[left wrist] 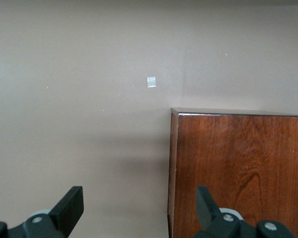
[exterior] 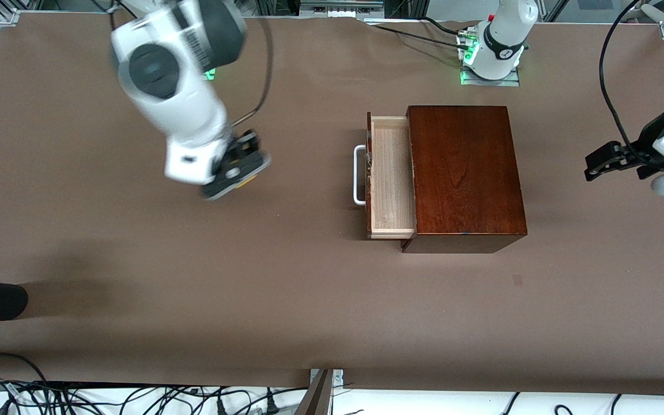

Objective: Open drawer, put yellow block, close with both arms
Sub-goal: 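Carry the yellow cube with the right gripper over the open drawer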

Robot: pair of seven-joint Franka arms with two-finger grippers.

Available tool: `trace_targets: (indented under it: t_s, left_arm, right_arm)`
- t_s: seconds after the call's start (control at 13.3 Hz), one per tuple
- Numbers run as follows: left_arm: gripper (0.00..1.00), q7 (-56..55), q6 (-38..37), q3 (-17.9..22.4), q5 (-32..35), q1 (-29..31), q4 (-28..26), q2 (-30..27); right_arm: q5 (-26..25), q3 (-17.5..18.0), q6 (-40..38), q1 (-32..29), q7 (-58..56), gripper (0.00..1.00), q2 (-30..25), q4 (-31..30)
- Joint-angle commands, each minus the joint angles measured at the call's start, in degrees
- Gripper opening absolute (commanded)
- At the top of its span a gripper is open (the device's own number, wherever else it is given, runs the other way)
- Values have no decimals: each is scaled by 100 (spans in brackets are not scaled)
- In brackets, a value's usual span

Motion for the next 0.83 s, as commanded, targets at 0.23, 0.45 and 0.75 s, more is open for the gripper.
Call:
trace_targets:
  t_s: [0.23, 0.45, 0.75]
  left_arm:
    - [100, 87, 509, 182, -84, -266, -1345, -1124]
    - [100, 79, 404, 138, -84, -257, -1327, -1115]
    - [100, 61, 368, 121, -58, -248, -1248, -1089]
  right_arm:
    - [-731, -73, -80, 1577, -817, 0, 1070, 1476]
    - [-777, -73, 95, 2088, -1091, 0, 1949, 2312]
    - [-786, -91, 518, 2405, -1689, 0, 2417, 2384]
